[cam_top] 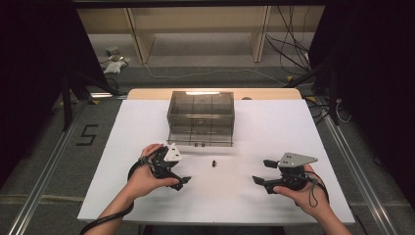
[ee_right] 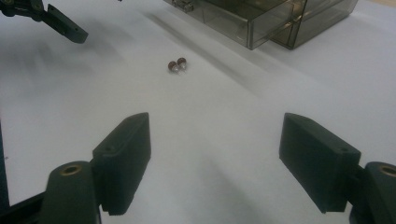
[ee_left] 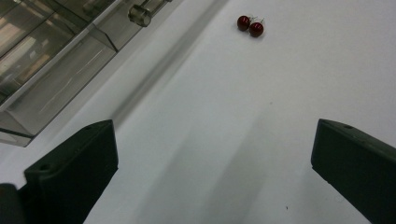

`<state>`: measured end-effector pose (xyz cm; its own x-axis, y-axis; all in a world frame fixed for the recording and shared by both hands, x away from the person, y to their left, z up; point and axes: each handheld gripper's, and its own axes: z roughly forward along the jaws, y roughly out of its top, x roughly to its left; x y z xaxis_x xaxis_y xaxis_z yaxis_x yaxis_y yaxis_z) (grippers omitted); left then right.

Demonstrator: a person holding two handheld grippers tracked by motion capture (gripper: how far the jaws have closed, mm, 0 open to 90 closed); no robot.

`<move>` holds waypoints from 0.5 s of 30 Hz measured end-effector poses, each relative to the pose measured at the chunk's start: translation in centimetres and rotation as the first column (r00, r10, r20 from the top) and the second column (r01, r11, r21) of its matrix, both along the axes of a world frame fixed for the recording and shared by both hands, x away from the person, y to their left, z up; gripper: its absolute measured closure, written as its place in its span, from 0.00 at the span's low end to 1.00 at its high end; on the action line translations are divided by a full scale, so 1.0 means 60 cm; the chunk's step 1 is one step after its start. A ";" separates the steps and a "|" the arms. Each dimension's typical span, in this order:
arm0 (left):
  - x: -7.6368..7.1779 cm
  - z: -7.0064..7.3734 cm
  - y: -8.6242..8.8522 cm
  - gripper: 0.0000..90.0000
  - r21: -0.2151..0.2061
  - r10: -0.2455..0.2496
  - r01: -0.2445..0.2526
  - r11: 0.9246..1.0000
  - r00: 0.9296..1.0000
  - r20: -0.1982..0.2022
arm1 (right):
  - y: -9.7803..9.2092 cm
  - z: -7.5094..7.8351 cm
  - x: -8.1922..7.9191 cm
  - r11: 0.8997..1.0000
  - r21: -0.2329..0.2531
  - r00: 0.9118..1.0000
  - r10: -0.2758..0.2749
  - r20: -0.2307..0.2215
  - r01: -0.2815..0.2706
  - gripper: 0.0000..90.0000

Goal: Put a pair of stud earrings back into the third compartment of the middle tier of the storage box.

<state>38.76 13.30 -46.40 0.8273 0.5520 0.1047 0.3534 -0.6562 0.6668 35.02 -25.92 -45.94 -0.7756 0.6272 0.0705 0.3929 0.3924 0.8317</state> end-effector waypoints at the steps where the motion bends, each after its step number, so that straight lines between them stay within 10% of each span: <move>1: -0.001 0.001 -0.001 0.01 -0.005 -0.001 0.001 1.000 1.000 0.005 | 0.000 0.000 0.000 1.000 -0.001 1.000 0.001 0.003 -0.001 0.29; 15: 0.002 0.002 -0.082 0.22 -0.039 -0.098 0.100 0.994 0.994 0.047 | 0.002 -0.001 0.001 1.000 -0.001 1.000 0.003 -0.003 -0.003 0.29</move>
<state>38.87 8.36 -46.26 0.8730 0.4721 0.1221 0.2568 -0.6579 0.7080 35.05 -25.80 -46.02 -0.7774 0.6248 0.0718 0.3938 0.3947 0.8301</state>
